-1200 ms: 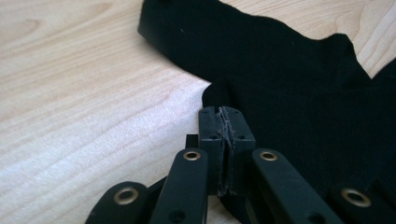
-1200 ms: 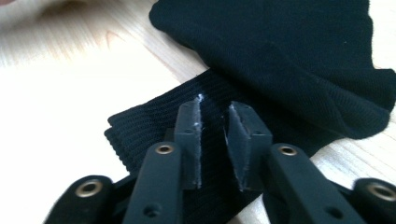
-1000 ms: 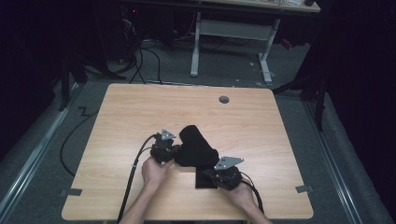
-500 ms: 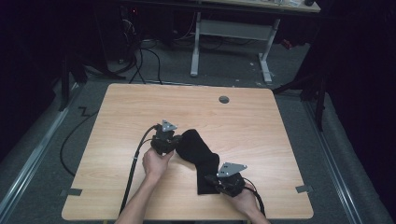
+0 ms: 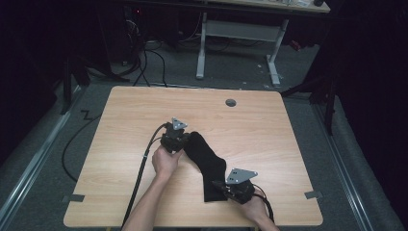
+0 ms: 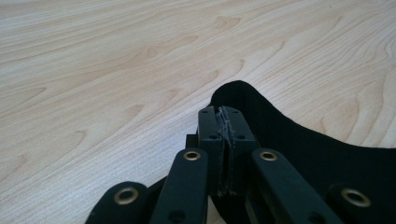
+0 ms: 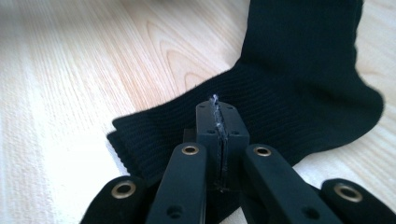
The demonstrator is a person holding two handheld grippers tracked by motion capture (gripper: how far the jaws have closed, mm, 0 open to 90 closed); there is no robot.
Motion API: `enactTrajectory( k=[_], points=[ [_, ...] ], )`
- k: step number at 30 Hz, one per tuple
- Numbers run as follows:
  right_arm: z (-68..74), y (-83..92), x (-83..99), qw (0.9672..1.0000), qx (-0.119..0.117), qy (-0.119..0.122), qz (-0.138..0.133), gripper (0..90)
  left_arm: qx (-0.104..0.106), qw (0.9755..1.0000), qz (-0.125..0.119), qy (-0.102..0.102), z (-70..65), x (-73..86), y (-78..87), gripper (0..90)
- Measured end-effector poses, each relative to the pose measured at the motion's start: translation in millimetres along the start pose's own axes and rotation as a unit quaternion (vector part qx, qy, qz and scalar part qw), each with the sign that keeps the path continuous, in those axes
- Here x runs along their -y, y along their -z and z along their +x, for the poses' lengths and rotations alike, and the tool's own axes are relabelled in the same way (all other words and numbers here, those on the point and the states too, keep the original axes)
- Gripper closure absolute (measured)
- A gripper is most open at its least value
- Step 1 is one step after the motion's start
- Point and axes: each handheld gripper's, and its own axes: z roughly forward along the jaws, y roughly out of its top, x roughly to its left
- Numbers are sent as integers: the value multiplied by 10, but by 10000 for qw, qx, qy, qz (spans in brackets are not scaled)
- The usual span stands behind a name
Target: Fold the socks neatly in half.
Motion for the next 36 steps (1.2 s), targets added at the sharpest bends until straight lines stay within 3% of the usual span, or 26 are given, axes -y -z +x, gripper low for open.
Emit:
enactTrajectory(
  k=[5, 9, 18, 26, 30, 32, 36],
  points=[
    [44, 84, -49, 9998, -4, 125, -127, 893, -6, 10000, -22, 74, 28, -15, -8, 878],
    [64, 100, -55, 9997, -27, 162, -159, 893, -12, 10000, 14, 2, 20, -35, -29, 878],
    [39, 58, -5, 9999, -55, 107, 4, 887, -70, 9995, 316, -54, -15, 33, -252, 877],
    [30, 18, 42, 9998, -133, 89, 82, 884, -104, 9998, 151, -38, -17, 37, -292, 873],
    [25, 6, 45, 9997, -197, 50, 114, 860, -128, 9996, 255, -30, -15, 62, -360, 868],
    [12, -17, 51, 9996, -224, 10, 158, 787, -140, 9994, 314, -11, -5, 82, -396, 851],
    [-22, -6, 54, 9998, -147, -95, 36, 733, -217, 9992, 313, -79, -19, 98, -406, 670]
  ],
)
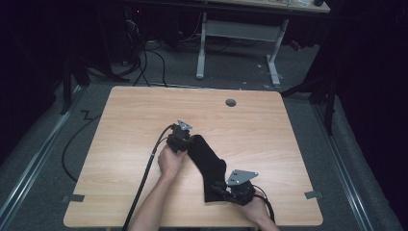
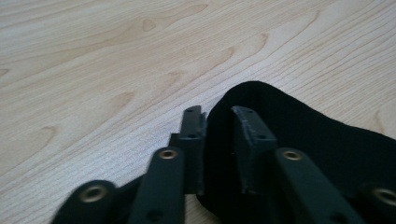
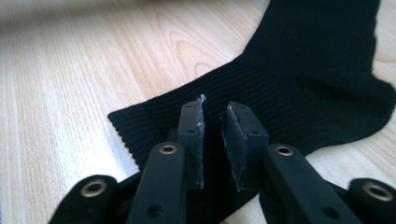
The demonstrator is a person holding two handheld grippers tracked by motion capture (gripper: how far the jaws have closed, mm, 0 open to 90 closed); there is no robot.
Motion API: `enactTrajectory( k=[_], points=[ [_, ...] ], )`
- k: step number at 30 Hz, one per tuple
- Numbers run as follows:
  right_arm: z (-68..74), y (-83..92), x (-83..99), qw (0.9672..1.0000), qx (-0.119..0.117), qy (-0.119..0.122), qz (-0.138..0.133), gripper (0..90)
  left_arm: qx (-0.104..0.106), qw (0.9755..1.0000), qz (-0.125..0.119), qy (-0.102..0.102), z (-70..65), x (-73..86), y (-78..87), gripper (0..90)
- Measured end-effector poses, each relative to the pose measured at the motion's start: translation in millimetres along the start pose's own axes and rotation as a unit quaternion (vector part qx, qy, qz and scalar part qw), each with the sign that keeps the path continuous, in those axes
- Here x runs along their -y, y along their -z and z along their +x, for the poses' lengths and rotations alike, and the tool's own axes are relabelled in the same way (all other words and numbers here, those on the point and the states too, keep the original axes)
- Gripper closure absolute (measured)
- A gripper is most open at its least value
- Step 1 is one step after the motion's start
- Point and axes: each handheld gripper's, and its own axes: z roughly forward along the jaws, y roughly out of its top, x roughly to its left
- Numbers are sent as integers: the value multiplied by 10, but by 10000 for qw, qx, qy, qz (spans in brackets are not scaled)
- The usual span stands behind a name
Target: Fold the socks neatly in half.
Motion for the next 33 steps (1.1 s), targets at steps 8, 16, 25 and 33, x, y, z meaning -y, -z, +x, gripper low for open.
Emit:
enactTrajectory(
  k=[8, 16, 25, 33],
  points=[
    [-154, 58, -73, 9977, 478, -339, -337, 858, -89, 9998, -129, -113, -23, 4, 140, 535],
    [-324, -50, -228, 9933, 982, -494, -348, 898, 298, 9990, -184, -283, -148, 39, 237, 530],
    [-465, -219, -252, 9917, 989, -811, -87, 876, 491, 9983, 130, -288, -210, 109, 129, 523],
    [-559, -222, -190, 9885, 1106, -1016, 159, 841, 425, 9987, 109, -243, -188, 125, 40, 527]
  ],
)
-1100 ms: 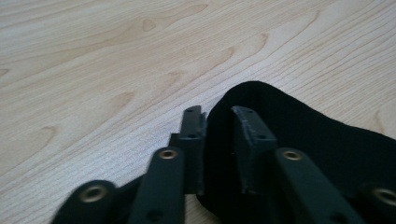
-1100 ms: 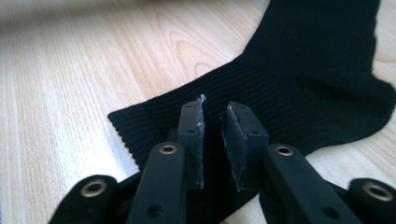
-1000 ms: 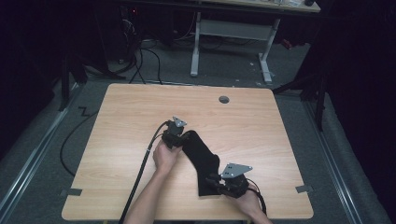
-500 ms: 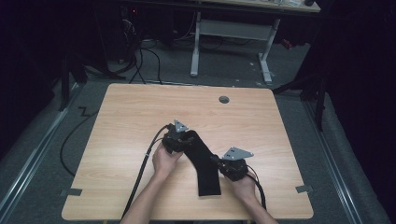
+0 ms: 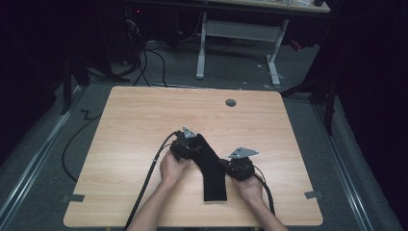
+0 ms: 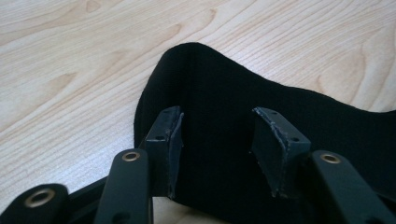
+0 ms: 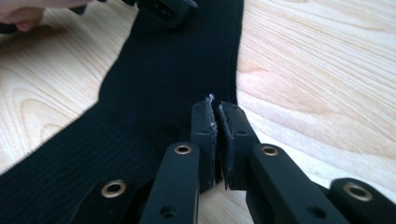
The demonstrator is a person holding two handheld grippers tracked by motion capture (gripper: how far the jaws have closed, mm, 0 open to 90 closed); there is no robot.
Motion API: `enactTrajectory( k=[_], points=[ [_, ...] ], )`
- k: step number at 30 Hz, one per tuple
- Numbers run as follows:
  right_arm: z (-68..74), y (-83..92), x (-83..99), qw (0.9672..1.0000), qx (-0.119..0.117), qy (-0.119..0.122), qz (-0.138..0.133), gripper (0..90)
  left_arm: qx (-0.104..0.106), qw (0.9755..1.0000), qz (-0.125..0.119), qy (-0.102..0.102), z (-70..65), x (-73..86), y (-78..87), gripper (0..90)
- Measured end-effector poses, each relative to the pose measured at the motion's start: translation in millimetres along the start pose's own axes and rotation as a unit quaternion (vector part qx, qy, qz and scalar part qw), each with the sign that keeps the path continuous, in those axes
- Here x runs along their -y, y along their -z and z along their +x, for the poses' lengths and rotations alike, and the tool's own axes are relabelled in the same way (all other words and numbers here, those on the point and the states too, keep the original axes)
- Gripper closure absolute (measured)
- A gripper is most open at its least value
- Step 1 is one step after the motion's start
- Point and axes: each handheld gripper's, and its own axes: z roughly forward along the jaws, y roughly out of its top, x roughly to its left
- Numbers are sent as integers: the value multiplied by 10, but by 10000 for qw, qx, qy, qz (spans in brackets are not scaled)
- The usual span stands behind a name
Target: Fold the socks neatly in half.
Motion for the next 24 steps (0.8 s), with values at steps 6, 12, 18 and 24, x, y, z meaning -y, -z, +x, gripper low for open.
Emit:
enactTrajectory(
  k=[6, 12, 18, 24],
  points=[
    [-38, 7, 36, 10000, 30, -57, 50, 804, -64, 10000, 3, -18, 7, -20, -21, 527],
    [-35, 11, 38, 10000, 36, -59, 30, 762, -71, 9999, 5, 90, 24, -58, 14, 506],
    [-37, 1, 41, 10000, 16, -30, 37, 755, -219, 9995, -73, 192, 102, -79, 105, 489],
    [-39, -2, 48, 10000, -10, 15, 43, 745, -415, 9983, -28, 397, 248, -64, 148, 497]
  ],
)
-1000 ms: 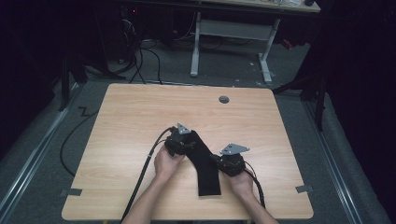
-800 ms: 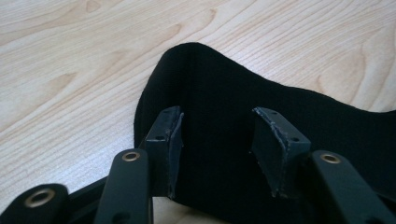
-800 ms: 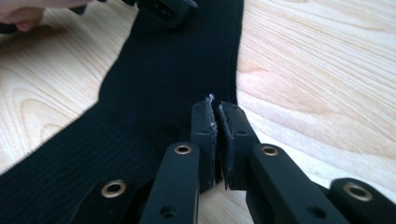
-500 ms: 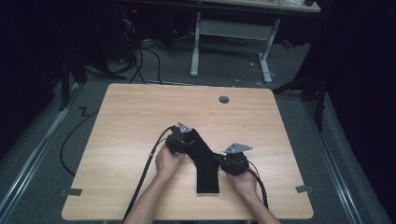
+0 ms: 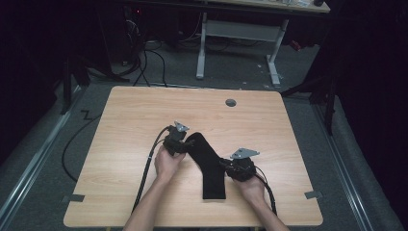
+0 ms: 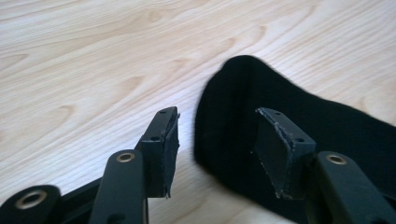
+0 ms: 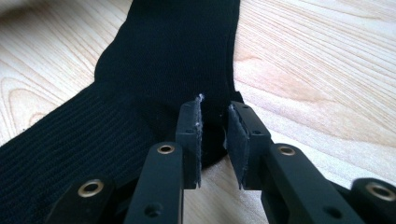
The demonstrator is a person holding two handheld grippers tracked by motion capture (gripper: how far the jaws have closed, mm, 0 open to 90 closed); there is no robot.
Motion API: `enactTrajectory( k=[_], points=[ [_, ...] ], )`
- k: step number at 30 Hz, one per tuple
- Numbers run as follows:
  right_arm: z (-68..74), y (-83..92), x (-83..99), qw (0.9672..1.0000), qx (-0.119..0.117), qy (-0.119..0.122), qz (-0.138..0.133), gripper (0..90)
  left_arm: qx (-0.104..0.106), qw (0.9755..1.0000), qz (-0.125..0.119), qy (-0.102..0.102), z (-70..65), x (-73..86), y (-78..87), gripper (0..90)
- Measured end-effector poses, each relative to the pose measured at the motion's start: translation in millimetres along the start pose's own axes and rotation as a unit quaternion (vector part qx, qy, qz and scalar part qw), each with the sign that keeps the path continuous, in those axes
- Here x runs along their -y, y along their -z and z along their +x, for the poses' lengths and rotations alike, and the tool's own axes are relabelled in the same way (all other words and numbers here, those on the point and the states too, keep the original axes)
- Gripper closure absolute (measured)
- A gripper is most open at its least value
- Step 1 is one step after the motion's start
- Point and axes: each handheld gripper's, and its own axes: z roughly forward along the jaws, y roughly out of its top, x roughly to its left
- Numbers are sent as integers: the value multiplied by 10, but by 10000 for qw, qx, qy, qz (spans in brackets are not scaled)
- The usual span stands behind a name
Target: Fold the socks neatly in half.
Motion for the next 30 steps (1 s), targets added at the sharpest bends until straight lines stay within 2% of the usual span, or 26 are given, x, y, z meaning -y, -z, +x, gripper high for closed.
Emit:
enactTrajectory(
  k=[5, 10, 25, 28, 30],
  points=[
    [1, 5, 21, 10000, 23, 18, -34, 725, -79, 9999, 17, 72, 61, 4, -11, 498],
    [-20, 8, 31, 10000, -22, -10, -28, 720, -66, 9997, 103, 188, 101, 28, -82, 508],
    [-21, 8, 31, 10000, -33, 13, -23, 721, 205, 9995, 89, 242, 68, -13, -205, 559],
    [-26, 7, 26, 10000, -48, 18, -9, 722, 265, 9994, 78, 185, 57, -12, -208, 612],
    [-27, 6, 21, 10000, -47, 33, 5, 721, 357, 9992, 86, 126, 51, -12, -209, 685]
  ],
)
